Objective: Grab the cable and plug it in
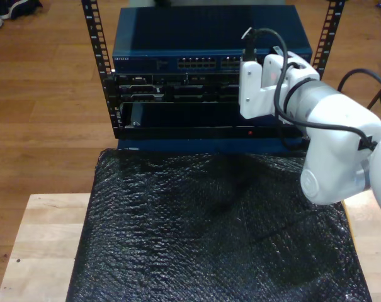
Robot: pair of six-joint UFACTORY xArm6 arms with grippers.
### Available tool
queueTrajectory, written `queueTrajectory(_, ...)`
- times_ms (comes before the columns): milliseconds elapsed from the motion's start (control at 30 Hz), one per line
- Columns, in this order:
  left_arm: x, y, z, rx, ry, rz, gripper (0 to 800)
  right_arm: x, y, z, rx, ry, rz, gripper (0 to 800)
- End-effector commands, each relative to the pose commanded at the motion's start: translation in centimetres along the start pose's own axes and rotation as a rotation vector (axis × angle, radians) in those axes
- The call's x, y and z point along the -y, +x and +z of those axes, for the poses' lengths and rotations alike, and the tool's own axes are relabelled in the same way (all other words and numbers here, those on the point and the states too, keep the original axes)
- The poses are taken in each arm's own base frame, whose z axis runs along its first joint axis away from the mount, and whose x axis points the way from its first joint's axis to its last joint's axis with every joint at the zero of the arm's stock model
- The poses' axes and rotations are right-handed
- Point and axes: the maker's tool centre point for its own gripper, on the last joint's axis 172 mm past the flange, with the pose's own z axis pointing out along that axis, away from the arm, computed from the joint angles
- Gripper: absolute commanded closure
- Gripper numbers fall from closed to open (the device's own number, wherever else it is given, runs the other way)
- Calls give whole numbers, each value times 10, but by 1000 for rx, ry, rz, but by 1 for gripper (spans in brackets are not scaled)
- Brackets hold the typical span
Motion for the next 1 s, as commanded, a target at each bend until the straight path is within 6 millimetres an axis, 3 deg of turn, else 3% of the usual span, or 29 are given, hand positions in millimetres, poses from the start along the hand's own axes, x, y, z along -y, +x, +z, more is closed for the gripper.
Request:
queueTrajectory(733,0,0,0,0,0,0,0,4,-9,-6,5,-110,26,800)
queueTrajectory(867,0,0,0,0,0,0,0,18,-14,-3,10,-103,25,800)
queueTrajectory(1000,0,0,0,0,0,0,0,11,-11,-10,-4,-197,24,800)
